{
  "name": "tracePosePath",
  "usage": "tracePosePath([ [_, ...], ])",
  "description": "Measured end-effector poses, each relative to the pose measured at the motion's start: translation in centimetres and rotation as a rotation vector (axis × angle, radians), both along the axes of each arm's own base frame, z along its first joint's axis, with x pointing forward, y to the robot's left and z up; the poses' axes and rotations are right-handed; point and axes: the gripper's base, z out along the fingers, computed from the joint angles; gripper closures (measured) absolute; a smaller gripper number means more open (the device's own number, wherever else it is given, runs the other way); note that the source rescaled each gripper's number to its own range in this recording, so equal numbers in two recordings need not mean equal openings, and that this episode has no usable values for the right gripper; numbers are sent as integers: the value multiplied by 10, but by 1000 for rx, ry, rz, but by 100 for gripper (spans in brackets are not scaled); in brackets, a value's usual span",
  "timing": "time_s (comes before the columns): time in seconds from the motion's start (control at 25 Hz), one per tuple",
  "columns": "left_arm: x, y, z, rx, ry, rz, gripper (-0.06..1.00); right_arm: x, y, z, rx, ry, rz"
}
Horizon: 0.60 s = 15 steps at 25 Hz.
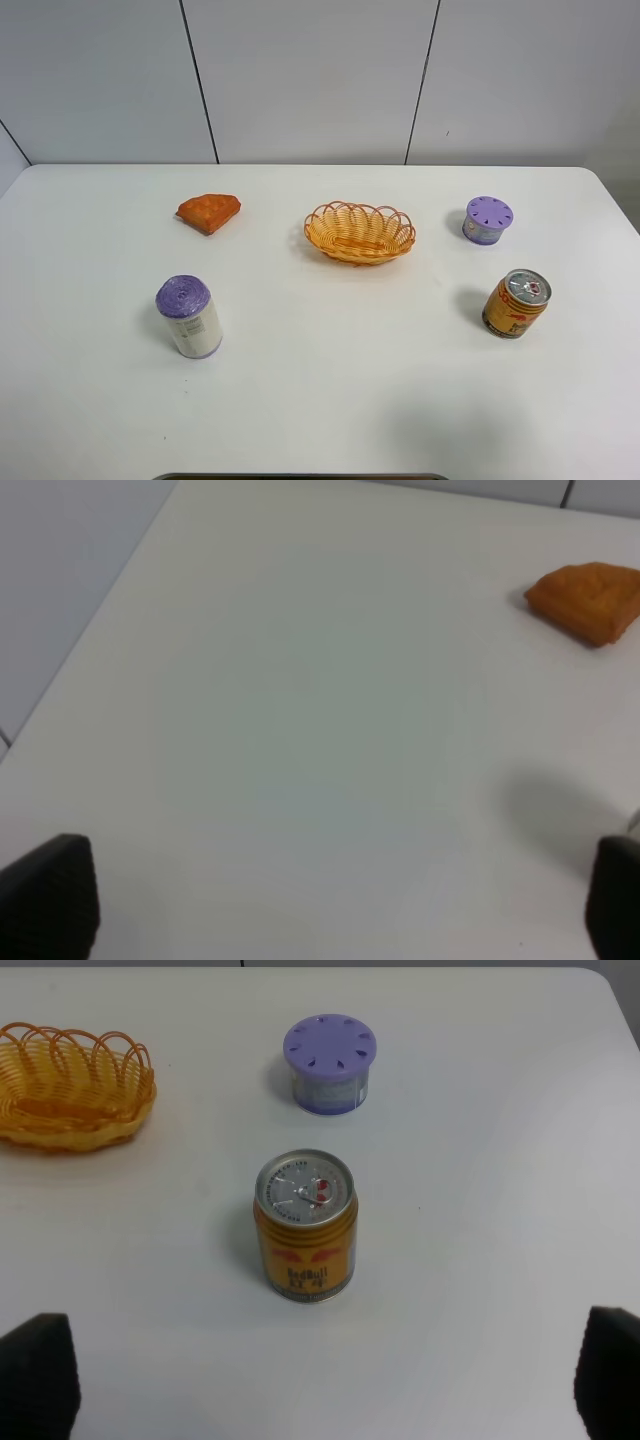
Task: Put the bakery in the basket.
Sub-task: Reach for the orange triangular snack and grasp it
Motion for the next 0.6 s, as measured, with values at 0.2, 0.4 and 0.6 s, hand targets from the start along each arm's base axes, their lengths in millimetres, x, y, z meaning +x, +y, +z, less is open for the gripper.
tracePosePath([
  [0.2, 0, 0, 0, 0, 0, 0, -5, 0, 0, 0, 0, 0, 0],
  [0.4, 0, 0, 0, 0, 0, 0, -5, 0, 0, 0, 0, 0, 0],
  [0.6, 0, 0, 0, 0, 0, 0, -5, 0, 0, 0, 0, 0, 0],
])
